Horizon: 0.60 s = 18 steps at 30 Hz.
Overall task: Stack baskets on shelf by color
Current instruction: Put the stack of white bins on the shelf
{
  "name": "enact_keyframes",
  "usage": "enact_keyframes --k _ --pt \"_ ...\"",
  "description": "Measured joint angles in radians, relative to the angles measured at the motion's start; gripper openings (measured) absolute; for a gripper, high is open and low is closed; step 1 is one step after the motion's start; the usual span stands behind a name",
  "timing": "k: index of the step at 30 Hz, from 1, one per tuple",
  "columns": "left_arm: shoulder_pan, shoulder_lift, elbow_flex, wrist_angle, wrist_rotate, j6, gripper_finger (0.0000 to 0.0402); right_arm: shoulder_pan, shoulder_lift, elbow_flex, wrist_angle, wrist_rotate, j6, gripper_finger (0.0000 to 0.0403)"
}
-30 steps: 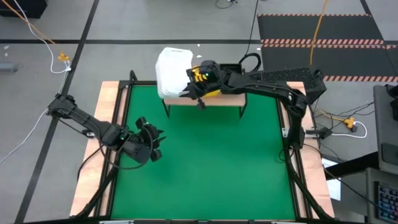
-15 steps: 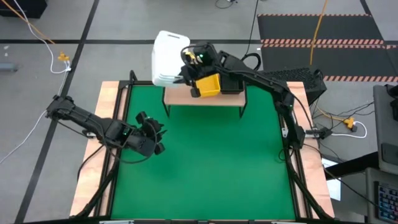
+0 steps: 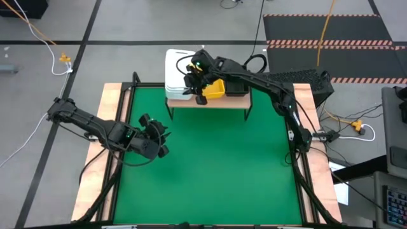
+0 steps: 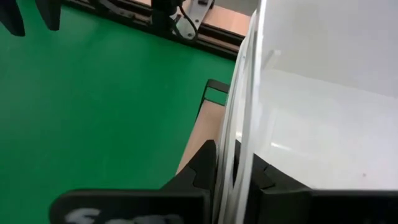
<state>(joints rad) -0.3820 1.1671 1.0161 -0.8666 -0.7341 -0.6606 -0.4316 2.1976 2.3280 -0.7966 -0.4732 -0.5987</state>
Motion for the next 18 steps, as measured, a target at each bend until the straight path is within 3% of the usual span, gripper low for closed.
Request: enact_keyframes --k 18 --pt "-0.002 0.0 0.0 -0.002 0.0 -0.009 0.0124 0.016 -0.031 -0.031 -0.066 0.01 0.031 0.0017"
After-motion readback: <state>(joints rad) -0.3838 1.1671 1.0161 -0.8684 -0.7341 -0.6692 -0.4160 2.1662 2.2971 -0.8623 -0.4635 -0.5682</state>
